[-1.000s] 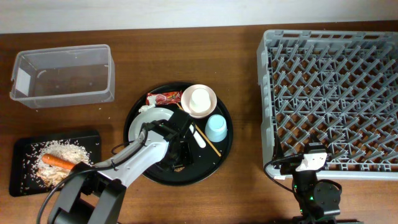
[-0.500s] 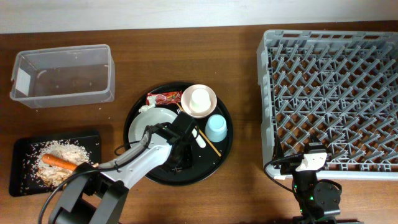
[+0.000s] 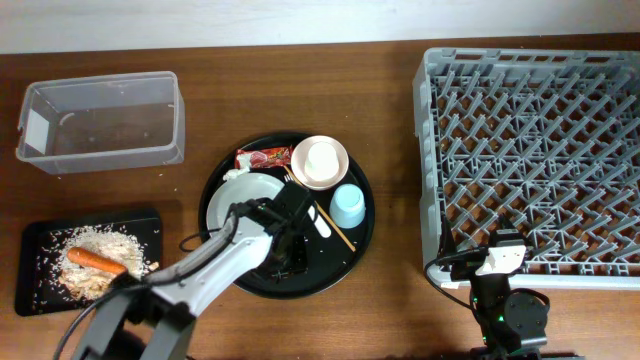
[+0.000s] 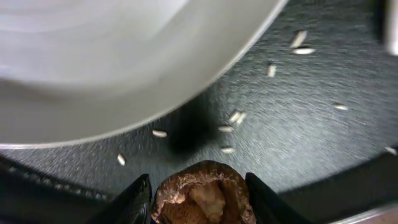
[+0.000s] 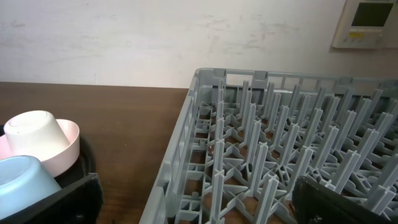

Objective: Sort waste into correct bins and load items into the dishwasher rack
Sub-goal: 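Carry the shell left and release it on the black tray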

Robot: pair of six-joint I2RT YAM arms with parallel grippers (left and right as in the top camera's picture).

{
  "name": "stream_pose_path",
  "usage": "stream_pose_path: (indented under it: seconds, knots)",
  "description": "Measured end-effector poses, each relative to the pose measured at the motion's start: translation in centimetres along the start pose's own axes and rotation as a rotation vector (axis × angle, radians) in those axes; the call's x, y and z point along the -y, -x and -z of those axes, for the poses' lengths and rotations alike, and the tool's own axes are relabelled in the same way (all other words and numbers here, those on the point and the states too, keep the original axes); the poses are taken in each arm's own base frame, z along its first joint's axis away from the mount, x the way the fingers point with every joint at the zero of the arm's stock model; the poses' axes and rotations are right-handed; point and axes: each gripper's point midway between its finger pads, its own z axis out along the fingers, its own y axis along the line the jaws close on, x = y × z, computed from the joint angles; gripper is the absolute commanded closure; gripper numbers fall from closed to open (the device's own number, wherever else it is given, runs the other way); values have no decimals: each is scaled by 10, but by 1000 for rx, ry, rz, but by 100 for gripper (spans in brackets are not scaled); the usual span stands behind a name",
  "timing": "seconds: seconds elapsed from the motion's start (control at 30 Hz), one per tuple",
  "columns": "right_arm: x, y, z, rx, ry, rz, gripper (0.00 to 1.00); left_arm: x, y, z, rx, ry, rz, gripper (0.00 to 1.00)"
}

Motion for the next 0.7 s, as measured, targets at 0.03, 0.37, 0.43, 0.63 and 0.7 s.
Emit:
stream_pose_path:
  seconds: [0.03,0.37,0.43,0.63,0.7]
  knots:
    - [0,0,0,0,0,0,1,1,0,6,14,-11,-2,53]
    - [0,0,0,0,0,0,1,-28,21,60,165,-70,112,53]
    - [0,0,0,0,0,0,1,-43,29,66,194,-53,162,53]
    - [0,0,0,0,0,0,1,-125,68,89,321,-8,437,53]
    - [0,0,0,0,0,0,1,-154,77,93,357,11,529,53]
